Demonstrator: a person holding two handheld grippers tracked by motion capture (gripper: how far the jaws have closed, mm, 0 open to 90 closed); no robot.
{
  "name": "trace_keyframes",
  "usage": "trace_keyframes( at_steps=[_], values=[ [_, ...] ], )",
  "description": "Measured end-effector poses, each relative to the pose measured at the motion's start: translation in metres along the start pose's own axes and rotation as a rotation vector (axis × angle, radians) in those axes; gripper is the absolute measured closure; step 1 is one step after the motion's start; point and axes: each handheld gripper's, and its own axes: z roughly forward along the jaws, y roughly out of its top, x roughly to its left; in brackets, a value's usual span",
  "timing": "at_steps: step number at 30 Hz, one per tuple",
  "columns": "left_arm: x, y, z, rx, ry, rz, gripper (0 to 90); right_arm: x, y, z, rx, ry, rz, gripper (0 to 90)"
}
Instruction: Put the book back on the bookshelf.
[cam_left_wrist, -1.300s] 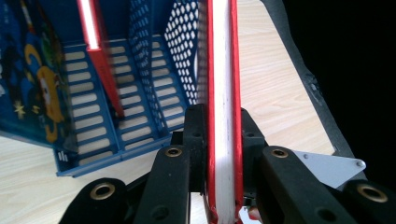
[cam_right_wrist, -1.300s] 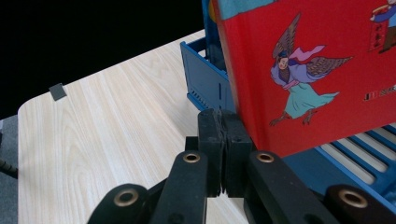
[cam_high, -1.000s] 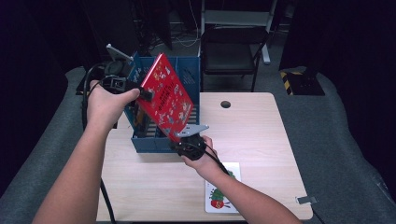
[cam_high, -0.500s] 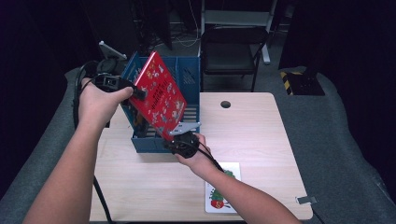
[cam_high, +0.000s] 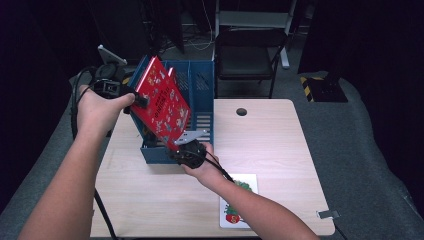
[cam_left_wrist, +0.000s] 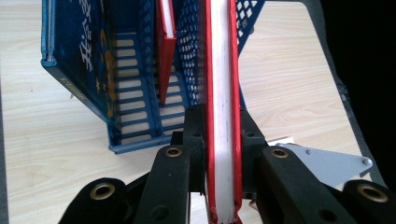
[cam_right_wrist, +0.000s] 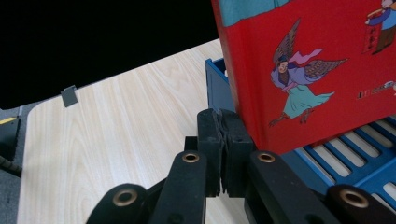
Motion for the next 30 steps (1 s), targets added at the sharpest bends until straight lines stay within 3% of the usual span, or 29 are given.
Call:
trace_keyframes(
  at_steps=[17, 24, 30],
  values=[
    [-0.001, 0.011, 0.013, 0.023, 0.044, -0.055, 78.9, -0.014, -0.001, 0.009, 0.013, -0.014, 0.008, 88.2],
    [-0.003, 0.019, 0.023, 0.043, 0.061, -0.058, 79.0, -0.022, -0.002, 0.009, 0.019, -0.020, 0.016, 88.2],
    [-0.006, 0.023, 0.029, 0.068, 0.095, -0.032, 79.0, -0.027, -0.003, 0.009, 0.019, -0.032, 0.011, 87.3]
  ],
)
